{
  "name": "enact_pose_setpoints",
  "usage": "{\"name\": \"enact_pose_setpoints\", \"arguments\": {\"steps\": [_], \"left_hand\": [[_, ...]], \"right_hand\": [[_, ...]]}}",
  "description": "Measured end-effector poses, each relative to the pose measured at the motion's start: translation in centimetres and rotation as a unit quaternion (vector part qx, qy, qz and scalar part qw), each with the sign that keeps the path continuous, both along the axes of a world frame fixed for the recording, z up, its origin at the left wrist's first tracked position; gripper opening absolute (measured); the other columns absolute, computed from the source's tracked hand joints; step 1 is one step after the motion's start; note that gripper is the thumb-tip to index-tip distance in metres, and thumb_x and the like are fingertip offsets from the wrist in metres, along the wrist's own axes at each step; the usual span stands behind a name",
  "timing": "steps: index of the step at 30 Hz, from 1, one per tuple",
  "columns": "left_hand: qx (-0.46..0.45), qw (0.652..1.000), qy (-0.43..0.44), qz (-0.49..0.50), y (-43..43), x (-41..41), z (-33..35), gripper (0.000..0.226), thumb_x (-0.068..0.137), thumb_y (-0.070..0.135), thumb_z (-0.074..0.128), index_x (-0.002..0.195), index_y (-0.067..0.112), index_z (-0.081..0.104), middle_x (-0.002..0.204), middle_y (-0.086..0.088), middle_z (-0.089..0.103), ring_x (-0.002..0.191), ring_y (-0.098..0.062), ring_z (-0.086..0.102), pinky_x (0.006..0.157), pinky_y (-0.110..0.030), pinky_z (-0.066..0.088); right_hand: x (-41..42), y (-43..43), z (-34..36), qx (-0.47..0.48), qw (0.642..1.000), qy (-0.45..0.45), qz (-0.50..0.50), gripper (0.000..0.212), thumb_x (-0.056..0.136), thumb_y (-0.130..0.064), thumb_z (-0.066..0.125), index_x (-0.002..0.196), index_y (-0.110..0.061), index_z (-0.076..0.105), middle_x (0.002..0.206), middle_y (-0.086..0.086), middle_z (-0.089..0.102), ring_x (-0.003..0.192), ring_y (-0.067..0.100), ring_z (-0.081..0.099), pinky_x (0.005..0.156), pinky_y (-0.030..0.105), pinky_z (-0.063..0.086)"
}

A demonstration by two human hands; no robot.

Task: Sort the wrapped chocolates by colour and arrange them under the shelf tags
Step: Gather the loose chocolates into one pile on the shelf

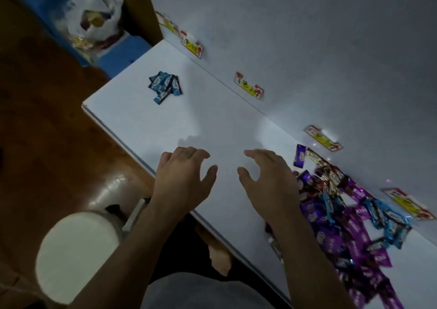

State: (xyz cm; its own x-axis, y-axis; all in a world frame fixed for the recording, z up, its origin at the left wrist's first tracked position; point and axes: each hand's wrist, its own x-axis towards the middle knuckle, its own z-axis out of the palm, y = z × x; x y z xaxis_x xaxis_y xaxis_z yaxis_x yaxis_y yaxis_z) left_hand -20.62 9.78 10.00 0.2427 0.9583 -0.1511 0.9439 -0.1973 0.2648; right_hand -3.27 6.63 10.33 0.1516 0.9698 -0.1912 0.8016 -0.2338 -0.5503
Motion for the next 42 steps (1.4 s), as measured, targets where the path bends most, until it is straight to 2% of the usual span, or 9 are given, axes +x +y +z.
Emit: {"name": "enact_pose_setpoints", "arguments": {"steps": [7, 14, 18, 23, 27, 32, 37, 40, 42], "left_hand": [[-0.058, 0.997, -0.022, 0.045, 13.1, -9.7, -5.0, 0.037, 0.094, 0.044, 0.048, 0.123, 0.024, 0.058, 0.125, 0.003, 0.061, 0.118, -0.018, 0.051, 0.097, -0.035, 0.035], [-0.09, 0.989, -0.058, 0.098, 20.6, -14.3, -9.1, 0.038, 0.093, 0.035, 0.057, 0.129, 0.023, 0.055, 0.134, 0.002, 0.056, 0.122, -0.018, 0.048, 0.1, -0.035, 0.04], [-0.077, 0.987, -0.085, 0.11, 23.8, -14.4, -11.1, 0.059, 0.092, 0.025, 0.061, 0.145, 0.024, 0.036, 0.152, 0.0, 0.035, 0.135, -0.021, 0.034, 0.105, -0.036, 0.038], [-0.076, 0.996, -0.045, -0.004, 28.1, -14.7, -13.1, 0.076, 0.089, 0.024, 0.061, 0.151, 0.035, 0.018, 0.161, -0.004, 0.008, 0.141, -0.03, 0.019, 0.106, -0.048, 0.034], [-0.057, 0.995, -0.021, -0.082, 30.0, -15.1, -14.3, 0.075, 0.079, 0.023, 0.068, 0.146, 0.032, 0.036, 0.156, -0.005, 0.028, 0.131, -0.034, 0.034, 0.093, -0.047, 0.038], [-0.029, 0.995, -0.099, -0.019, 28.0, -15.0, -15.0, 0.057, 0.068, 0.006, 0.073, 0.121, 0.023, 0.063, 0.131, -0.005, 0.056, 0.111, -0.036, 0.049, 0.076, -0.043, 0.047], [-0.023, 0.991, -0.128, -0.002, 24.1, -15.0, -15.7, 0.047, 0.064, 0.0, 0.076, 0.107, 0.016, 0.066, 0.115, -0.011, 0.058, 0.093, -0.034, 0.054, 0.064, -0.038, 0.051], [-0.066, 0.989, -0.127, 0.031, 23.1, -14.8, -15.2, 0.049, 0.058, -0.002, 0.082, 0.103, 0.013, 0.065, 0.109, -0.015, 0.055, 0.085, -0.032, 0.059, 0.062, -0.037, 0.051], [-0.085, 0.988, -0.124, 0.045, 23.1, -14.8, -14.7, 0.049, 0.061, -0.001, 0.081, 0.106, 0.012, 0.065, 0.11, -0.015, 0.054, 0.088, -0.031, 0.06, 0.06, -0.035, 0.051]], "right_hand": [[-10.8, 12.4, -4.0, -0.074, 0.997, -0.017, -0.006, 0.039, 0.092, -0.035, 0.059, 0.13, -0.024, 0.058, 0.134, -0.005, 0.054, 0.121, 0.015, 0.048, 0.099, 0.032, 0.041], [-17.4, 20.4, -7.5, -0.105, 0.994, -0.009, -0.036, 0.04, 0.094, -0.036, 0.058, 0.132, -0.026, 0.054, 0.135, -0.008, 0.053, 0.119, 0.01, 0.049, 0.088, 0.02, 0.035], [-19.9, 24.0, -10.1, -0.083, 0.994, 0.008, -0.072, 0.046, 0.092, -0.037, 0.06, 0.136, -0.026, 0.05, 0.137, -0.006, 0.05, 0.121, 0.011, 0.048, 0.091, 0.022, 0.039], [-21.1, 27.5, -12.4, -0.084, 0.993, -0.007, -0.088, 0.07, 0.089, -0.039, 0.063, 0.148, -0.032, 0.028, 0.153, -0.001, 0.026, 0.134, 0.018, 0.031, 0.099, 0.035, 0.042], [-20.5, 29.2, -14.0, -0.077, 0.994, -0.047, -0.058, 0.066, 0.088, -0.03, 0.065, 0.147, -0.032, 0.034, 0.152, -0.001, 0.031, 0.129, 0.022, 0.031, 0.1, 0.036, 0.042], [-20.8, 28.1, -14.7, -0.051, 0.995, -0.055, -0.06, 0.052, 0.085, -0.02, 0.067, 0.135, -0.026, 0.054, 0.141, -0.003, 0.048, 0.119, 0.022, 0.043, 0.093, 0.039, 0.047], [-20.8, 25.1, -14.8, -0.05, 0.996, -0.024, -0.074, 0.039, 0.086, -0.018, 0.063, 0.125, -0.02, 0.062, 0.133, -0.004, 0.053, 0.114, 0.018, 0.046, 0.092, 0.035, 0.048], [-20.3, 25.7, -14.3, -0.022, 0.991, -0.009, -0.134, 0.02, 0.088, -0.026, 0.063, 0.107, -0.019, 0.067, 0.111, -0.004, 0.06, 0.099, 0.015, 0.051, 0.081, 0.037, 0.051], [-20.0, 27.4, -14.0, -0.012, 0.986, 0.007, -0.166, 0.024, 0.088, -0.029, 0.066, 0.108, -0.018, 0.061, 0.111, -0.002, 0.056, 0.099, 0.015, 0.052, 0.076, 0.031, 0.05]]}}
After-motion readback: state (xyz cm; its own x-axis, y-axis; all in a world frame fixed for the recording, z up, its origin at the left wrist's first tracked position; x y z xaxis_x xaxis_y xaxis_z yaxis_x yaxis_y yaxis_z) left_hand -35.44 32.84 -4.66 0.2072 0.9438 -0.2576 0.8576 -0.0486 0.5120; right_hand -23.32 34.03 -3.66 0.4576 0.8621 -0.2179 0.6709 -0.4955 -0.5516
